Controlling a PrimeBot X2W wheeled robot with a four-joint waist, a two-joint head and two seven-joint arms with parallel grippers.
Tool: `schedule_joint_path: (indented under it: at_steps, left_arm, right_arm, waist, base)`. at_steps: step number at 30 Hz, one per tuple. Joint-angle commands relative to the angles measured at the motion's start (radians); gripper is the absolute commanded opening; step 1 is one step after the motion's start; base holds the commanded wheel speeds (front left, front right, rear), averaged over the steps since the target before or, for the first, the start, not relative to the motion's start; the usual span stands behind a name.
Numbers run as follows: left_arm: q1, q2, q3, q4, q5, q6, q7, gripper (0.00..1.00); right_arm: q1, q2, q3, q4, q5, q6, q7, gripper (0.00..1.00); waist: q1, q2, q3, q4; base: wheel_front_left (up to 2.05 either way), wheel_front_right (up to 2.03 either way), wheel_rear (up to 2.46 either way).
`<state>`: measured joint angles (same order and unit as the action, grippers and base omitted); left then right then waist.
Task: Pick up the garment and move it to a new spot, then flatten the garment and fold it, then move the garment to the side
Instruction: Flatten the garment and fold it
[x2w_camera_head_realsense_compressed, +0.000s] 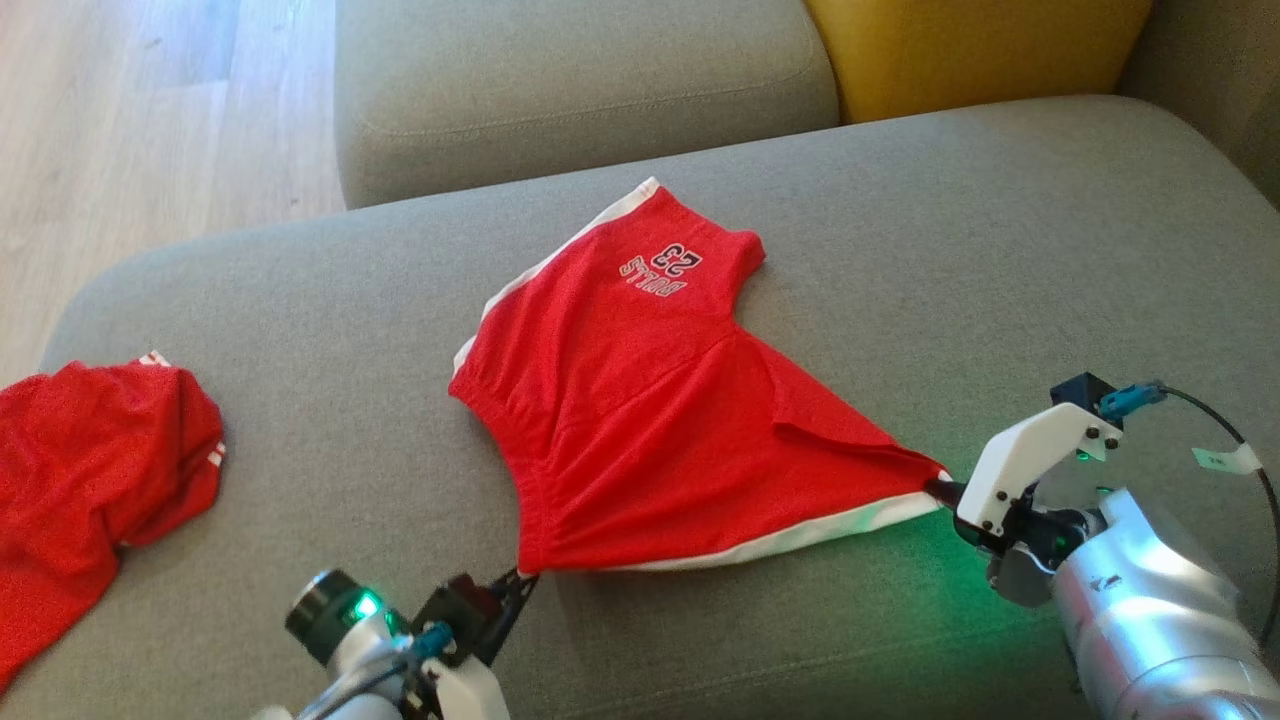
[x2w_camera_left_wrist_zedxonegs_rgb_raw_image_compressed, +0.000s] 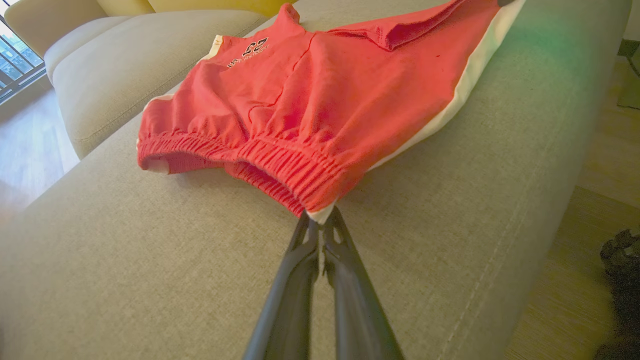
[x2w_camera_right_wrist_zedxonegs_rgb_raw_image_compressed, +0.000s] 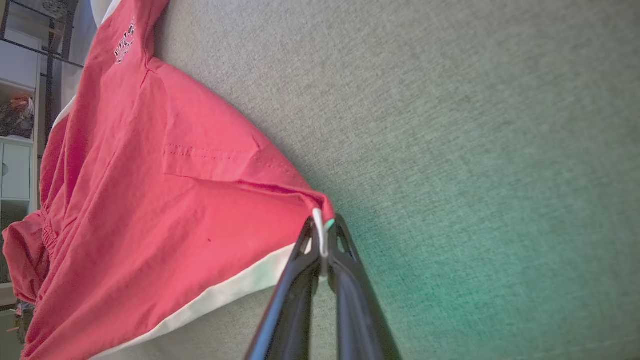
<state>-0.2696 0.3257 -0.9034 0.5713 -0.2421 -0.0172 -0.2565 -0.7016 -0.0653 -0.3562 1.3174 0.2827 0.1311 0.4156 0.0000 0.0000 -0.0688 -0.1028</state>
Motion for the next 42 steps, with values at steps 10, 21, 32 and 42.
schedule_joint_path:
  at_steps: [10, 21, 32, 42]
  left_arm:
    - [0.045, 0.044, 0.037, -0.09, -0.037, 0.021, -0.005, 0.0]
    - [0.069, 0.068, 0.02, -0.12, -0.036, 0.037, 0.012, 0.0]
    - [0.069, 0.077, 0.033, -0.169, -0.069, 0.04, 0.02, 0.0]
    - [-0.024, 0.119, 0.129, -0.317, -0.164, 0.029, 0.095, 0.0]
  right_arm:
    - [0.027, -0.015, 0.063, -0.116, 0.017, 0.0, 0.087, 0.0]
    - [0.124, -0.025, 0.113, -0.31, 0.047, 0.0, 0.255, 0.0]
    - [0.258, -0.004, 0.068, -0.739, 0.073, 0.0, 0.469, 0.0]
    - [0.177, 0.015, 0.021, -0.928, 0.104, 0.0, 0.553, 0.0]
  waist:
    - [0.0, 0.0, -0.03, -0.014]
    - [0.0, 0.0, -0.041, -0.023]
    - [0.0, 0.0, -0.037, -0.013]
    - [0.0, 0.0, 0.023, 0.032]
  base:
    - [0.0, 0.0, 0.0]
    - [0.0, 0.0, 0.0]
    - [0.0, 0.0, 0.0]
    - [0.0, 0.0, 0.0]
